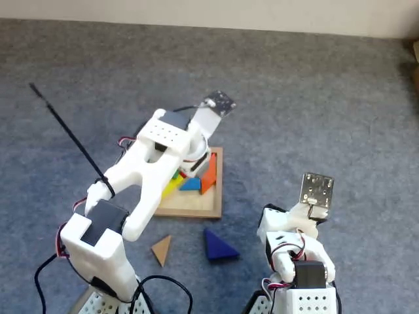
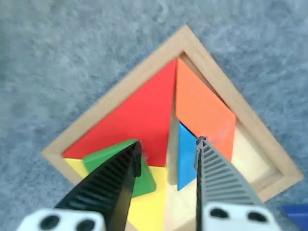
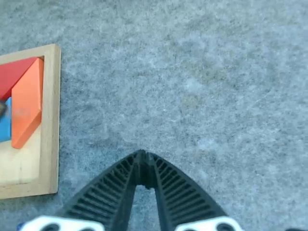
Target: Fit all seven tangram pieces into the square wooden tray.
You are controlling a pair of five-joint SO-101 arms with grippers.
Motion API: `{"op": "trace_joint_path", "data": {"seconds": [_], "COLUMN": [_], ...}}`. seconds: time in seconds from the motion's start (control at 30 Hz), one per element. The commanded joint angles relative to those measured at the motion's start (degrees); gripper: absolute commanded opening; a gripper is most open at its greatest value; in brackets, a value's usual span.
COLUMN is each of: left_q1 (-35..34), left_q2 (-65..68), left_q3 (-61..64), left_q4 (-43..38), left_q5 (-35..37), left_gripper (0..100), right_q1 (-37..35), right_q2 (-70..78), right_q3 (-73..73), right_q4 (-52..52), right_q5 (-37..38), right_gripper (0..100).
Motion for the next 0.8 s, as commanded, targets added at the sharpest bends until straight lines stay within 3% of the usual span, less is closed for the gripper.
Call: {"op": "trace_joint_path", "data": {"seconds": [0.0,0.27,0.5,0.77], "left_q1": [1.8,2.95,2.95,6.81], "left_q2": [-1.45,-1.54,-1.36,-1.54], "left_q3": [1.63,2.59,3.38,7.87], "left_q4": [-2.11,-1.76,-0.62,1.32], "left_q5": [-3.78,-3.87,-4.4,-11.69], "left_gripper": [18,18,11,11], "right_q1": [0.66,0.66,0.66,0.66], "right_q2": [-1.19,-1.19,-1.19,-1.19], "right_q3": [6.9,6.9,6.9,6.9], "right_q4": [-0.92,-0.92,-0.92,-0.92], "right_q5": [0.79,0.79,0.79,0.79], "right_gripper": [0.9,0.9,0.9,0.9]}}
